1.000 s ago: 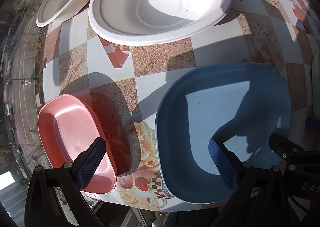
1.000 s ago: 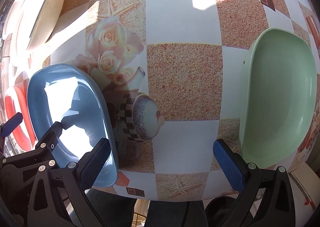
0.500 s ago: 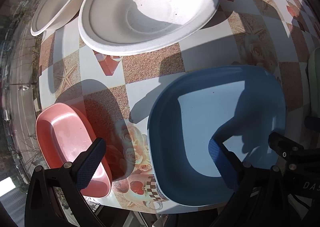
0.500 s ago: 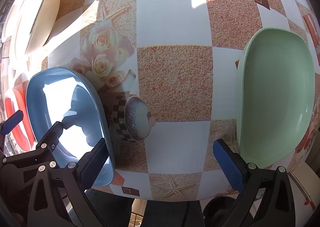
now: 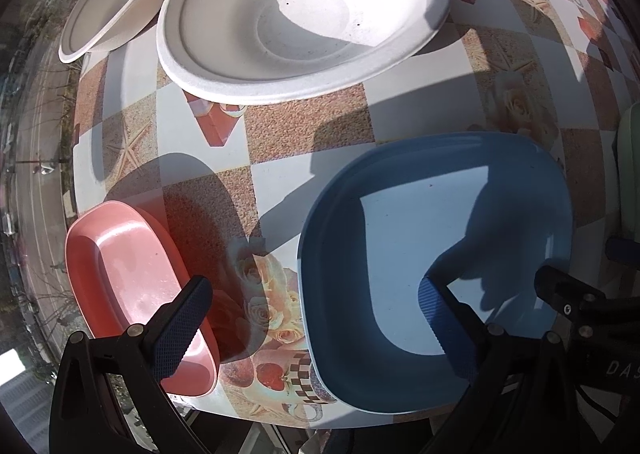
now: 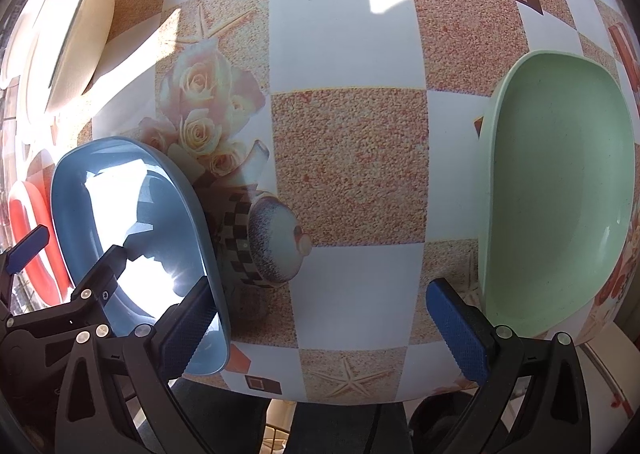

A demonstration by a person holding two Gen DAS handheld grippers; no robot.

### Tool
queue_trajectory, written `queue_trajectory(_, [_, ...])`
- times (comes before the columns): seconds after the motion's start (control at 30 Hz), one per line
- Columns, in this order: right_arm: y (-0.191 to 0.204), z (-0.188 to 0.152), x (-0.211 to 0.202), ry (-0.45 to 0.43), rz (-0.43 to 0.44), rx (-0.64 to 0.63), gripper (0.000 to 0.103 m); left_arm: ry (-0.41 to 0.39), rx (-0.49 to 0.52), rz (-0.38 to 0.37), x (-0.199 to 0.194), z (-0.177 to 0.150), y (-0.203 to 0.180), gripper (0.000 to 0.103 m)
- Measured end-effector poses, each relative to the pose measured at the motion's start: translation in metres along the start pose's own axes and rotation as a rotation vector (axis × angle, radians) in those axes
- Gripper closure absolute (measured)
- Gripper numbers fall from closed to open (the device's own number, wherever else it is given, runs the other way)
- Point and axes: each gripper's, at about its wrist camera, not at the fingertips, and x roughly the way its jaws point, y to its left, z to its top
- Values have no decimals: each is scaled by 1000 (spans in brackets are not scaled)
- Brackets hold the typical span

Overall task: Organize plates and bowls
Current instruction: 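Close the left and right grippers on the light blue plate's rim, then lower the blue plate onto the pink plate and open both grippers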

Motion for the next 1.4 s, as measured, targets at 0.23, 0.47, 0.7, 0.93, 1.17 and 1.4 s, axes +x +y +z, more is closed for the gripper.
queue_trajectory(0.23, [5, -5, 3, 9, 5, -7, 6, 29, -29, -32, 3, 3, 10, 0])
queue_trajectory(0.47, [35, -15, -7, -5, 80, -118, 64, 56, 1, -103, 1, 1, 10, 20])
queue_trajectory(0.7, [53, -29, 5, 62, 108, -160, 84, 49, 50, -139, -8, 0, 8, 48])
queue_trajectory(0.93, [66, -30, -7, 63, 101, -199, 84, 36, 63, -132, -24, -10, 25, 51])
queue_trajectory(1.17, [96, -27, -25, 45, 108, -290, 84, -18, 14, -100, -57, -18, 60, 51])
queue_trajectory(1.4, [150, -28, -29, 51, 110, -413, 84, -39, -106, -73, -75, -26, 115, 51])
